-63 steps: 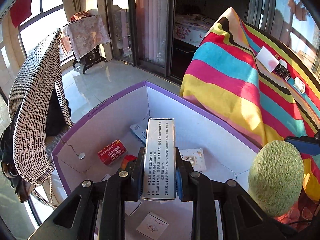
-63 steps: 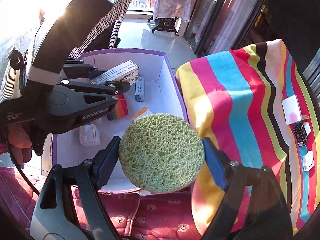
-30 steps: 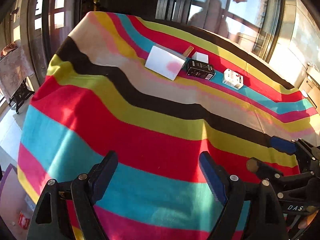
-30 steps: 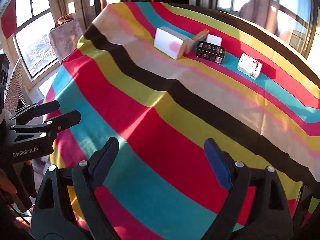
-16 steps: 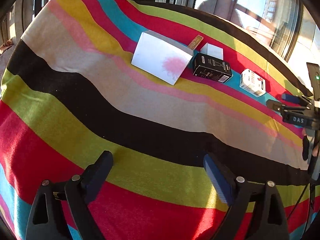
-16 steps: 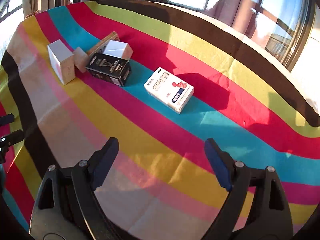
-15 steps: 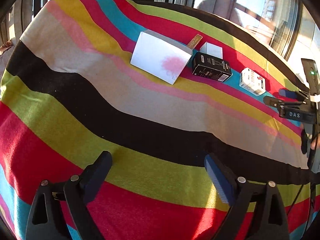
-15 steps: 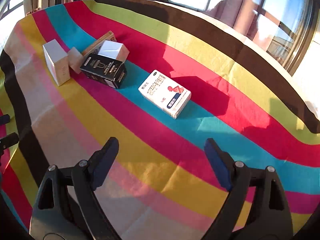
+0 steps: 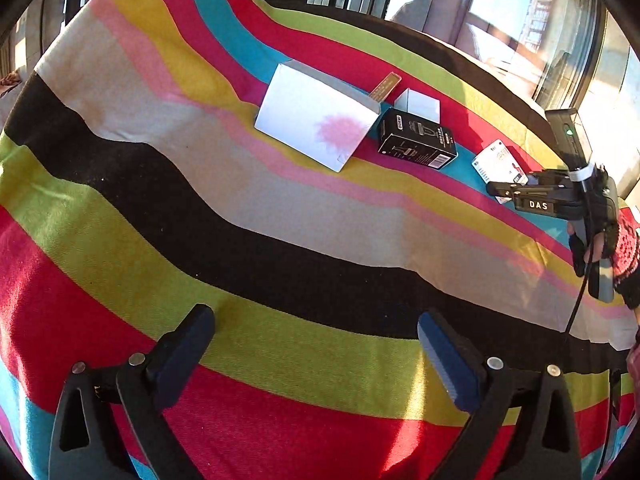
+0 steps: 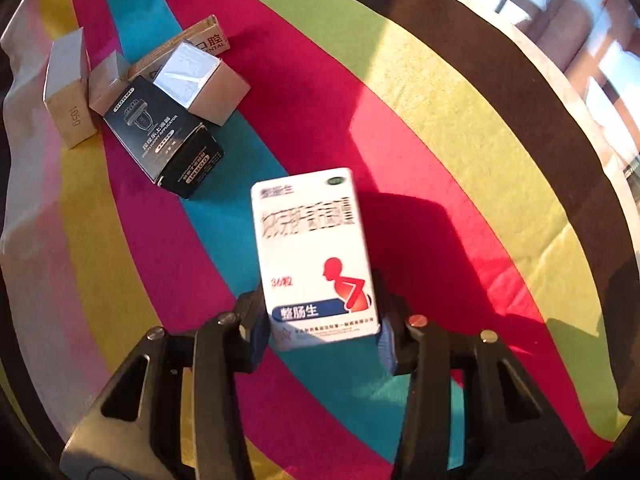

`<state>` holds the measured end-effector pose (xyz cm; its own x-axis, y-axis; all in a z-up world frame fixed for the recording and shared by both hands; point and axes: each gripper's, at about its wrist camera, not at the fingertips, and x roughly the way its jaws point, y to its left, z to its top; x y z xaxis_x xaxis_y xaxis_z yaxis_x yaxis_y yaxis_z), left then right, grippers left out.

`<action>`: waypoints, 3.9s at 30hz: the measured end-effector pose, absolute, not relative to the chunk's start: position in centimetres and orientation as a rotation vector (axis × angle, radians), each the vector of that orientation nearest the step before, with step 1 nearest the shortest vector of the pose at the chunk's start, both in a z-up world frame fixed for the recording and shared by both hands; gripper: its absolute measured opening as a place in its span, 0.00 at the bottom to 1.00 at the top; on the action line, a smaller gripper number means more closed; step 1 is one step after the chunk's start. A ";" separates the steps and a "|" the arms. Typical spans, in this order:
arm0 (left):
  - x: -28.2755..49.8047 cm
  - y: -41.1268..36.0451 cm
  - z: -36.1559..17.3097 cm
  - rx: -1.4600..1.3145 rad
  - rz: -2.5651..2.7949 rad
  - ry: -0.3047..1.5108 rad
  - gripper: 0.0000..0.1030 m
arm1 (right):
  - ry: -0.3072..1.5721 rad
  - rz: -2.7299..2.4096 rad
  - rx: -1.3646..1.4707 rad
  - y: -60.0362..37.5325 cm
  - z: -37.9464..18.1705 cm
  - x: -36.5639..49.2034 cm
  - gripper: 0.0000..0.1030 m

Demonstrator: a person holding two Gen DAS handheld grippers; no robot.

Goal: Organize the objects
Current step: 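Grasp the white medicine box with red figure using the right gripper, then grasp the pink-stained white box with the left gripper, then carry the pink-stained box and white medicine box over the storage box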

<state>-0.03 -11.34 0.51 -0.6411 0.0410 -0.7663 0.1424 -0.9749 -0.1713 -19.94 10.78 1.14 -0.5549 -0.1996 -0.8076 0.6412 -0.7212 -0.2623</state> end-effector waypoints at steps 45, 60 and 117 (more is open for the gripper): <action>-14.1 -17.7 1.9 1.231 -2.449 0.815 0.68 | 0.301 -2.427 1.154 13.2 0.4 -6.8 0.44; -7.7 -17.3 3.4 1.417 -2.351 0.577 0.90 | 0.300 -2.428 1.154 13.2 0.3 -6.7 0.44; 17.0 -8.3 4.8 1.069 -2.853 -0.066 0.34 | 0.273 -2.394 1.146 13.1 2.2 8.8 0.43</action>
